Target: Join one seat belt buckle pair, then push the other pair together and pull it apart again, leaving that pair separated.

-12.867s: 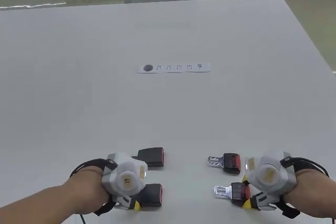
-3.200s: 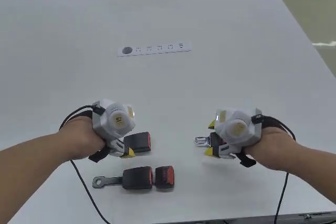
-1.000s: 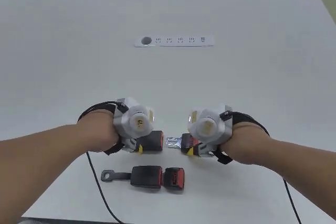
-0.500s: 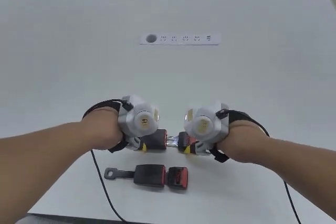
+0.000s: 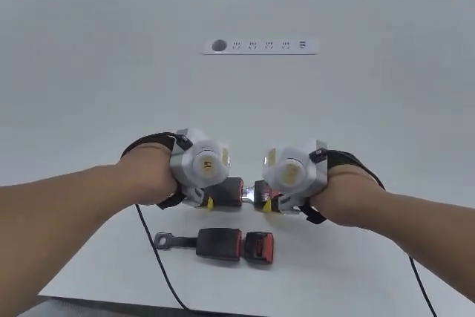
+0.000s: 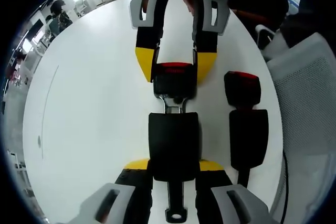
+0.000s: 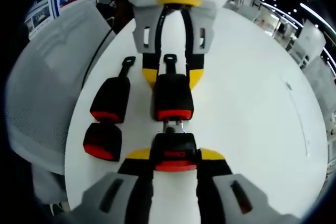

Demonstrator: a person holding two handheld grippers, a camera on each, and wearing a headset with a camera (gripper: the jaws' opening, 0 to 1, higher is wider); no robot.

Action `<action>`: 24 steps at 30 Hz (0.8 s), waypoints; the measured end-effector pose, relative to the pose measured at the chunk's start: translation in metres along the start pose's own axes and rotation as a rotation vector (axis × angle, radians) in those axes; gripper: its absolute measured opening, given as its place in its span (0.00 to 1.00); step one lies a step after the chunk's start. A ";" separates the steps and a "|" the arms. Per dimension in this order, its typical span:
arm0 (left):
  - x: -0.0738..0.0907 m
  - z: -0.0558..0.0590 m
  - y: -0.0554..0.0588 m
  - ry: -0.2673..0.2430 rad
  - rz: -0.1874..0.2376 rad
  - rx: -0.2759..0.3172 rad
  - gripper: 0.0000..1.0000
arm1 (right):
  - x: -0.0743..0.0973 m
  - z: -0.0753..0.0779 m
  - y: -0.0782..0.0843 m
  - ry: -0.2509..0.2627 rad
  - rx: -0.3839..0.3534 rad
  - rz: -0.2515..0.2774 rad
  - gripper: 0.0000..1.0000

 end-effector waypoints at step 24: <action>-0.001 -0.002 -0.004 0.000 -0.030 -0.011 0.32 | -0.002 -0.004 -0.005 0.024 0.020 0.006 0.30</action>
Point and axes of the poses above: the centre of the closed fingertips' face, and the gripper's own axes: x roughly backward along the fingers, z roughly to its right, y roughly out of its underside, the point moved 10 cm from there along x, roughly backward along the fingers, and after that the axes turned 4 degrees about x, right-handed, at the moved point
